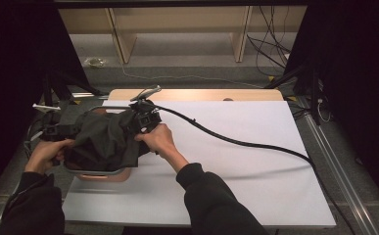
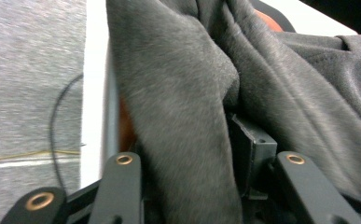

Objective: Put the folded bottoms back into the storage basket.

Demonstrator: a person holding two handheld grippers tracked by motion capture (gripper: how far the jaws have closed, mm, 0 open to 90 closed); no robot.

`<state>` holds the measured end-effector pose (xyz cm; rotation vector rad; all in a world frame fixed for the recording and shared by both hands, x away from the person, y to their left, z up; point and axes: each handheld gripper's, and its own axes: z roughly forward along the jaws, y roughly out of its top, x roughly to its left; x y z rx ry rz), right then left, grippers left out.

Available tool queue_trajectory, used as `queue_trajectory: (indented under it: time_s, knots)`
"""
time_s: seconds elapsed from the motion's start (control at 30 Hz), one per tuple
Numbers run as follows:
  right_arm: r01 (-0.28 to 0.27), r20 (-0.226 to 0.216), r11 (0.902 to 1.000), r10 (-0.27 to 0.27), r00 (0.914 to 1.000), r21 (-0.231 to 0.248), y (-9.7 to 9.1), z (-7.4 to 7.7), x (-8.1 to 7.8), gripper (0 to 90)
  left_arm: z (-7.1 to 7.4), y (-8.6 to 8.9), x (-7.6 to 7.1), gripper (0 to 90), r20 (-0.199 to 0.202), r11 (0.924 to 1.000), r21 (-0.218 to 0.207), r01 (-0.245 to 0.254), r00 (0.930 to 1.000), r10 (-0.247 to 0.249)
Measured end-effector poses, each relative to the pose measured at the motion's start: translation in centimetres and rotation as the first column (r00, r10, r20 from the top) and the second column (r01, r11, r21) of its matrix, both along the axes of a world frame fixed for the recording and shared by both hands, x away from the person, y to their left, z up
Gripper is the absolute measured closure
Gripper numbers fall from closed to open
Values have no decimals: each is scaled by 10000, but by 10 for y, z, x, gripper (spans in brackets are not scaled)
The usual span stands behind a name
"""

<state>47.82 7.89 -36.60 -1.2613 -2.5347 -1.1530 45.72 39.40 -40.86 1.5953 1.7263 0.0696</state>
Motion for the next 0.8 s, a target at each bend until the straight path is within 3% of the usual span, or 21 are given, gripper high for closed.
queue_trajectory:
  time_s: [0.13,0.2,0.3,0.37,0.43,0.53,0.63,0.73,0.8]
  knots:
    - [-77,-45,9999,78,10000,91,-1,1,-3,586,1,-1,-2,668,15,9999,130,51,10000,-51]
    - [-98,-122,9998,100,9999,185,0,2,-3,570,-4,-9,2,676,-203,9994,298,170,9997,-164]
    - [-116,-217,9993,124,9997,354,1,1,-3,566,-14,-16,7,631,-736,9978,610,246,9971,-201]
    - [-197,-200,9988,206,9996,447,0,1,-4,552,-16,-15,8,582,-889,9959,878,214,9959,-135]
    - [-215,-245,9987,226,9994,454,0,3,-5,539,-11,-10,6,580,-678,9981,606,82,9977,-41]
    - [-265,-138,9987,271,9995,433,-2,4,-6,541,1,-8,1,576,-324,9966,829,-21,9995,48]
    - [-246,-145,9985,253,9996,490,-3,8,-6,538,14,-8,-5,606,204,9979,650,-3,9998,-10]
    - [-254,-129,9982,261,9996,552,-4,11,-8,536,29,-12,-10,658,707,9981,524,332,9968,-369]
    - [-279,-112,9978,286,9995,601,-5,12,-8,536,30,-21,-9,693,700,9957,528,766,9943,-802]
